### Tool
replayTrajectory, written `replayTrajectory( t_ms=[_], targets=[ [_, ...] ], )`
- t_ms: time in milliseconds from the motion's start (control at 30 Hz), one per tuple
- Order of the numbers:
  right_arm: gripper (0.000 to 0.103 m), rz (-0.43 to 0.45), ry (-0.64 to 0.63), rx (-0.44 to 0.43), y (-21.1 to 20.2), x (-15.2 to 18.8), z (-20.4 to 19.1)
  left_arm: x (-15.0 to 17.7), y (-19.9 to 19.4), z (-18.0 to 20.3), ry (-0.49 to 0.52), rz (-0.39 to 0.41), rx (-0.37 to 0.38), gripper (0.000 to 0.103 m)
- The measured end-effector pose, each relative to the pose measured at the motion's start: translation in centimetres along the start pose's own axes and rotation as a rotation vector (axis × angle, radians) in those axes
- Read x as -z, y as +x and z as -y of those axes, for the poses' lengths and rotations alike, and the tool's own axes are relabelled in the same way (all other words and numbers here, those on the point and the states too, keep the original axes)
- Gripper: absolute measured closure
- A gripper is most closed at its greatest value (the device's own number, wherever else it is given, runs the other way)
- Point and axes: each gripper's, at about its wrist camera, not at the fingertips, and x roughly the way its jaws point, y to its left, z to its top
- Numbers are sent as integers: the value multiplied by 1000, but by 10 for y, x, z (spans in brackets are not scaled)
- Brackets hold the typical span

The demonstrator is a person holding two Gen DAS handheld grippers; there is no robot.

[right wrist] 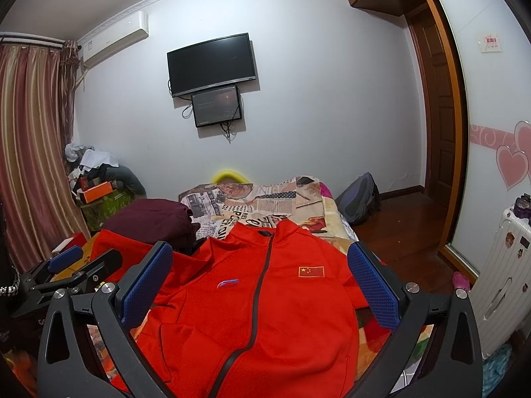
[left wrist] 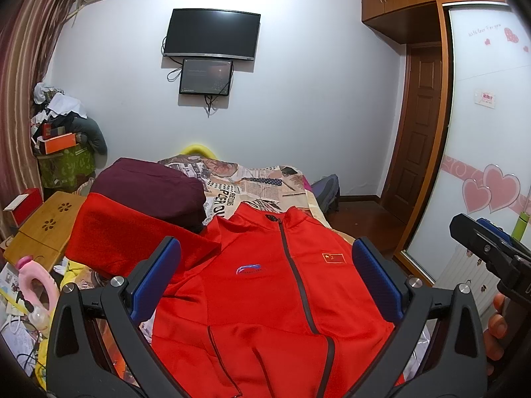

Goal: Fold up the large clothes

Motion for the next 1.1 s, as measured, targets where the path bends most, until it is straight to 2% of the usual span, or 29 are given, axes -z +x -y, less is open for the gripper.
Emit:
replayTrajectory(
  t_ms=[700, 1100],
  targets=[
    [0, -3, 2, 4, 2, 0, -1, 0, 6, 1, -9, -10, -5, 0],
    [0, -36, 14, 8, 14, 1, 1, 3, 22, -6, -9, -37, -28, 0]
  ],
)
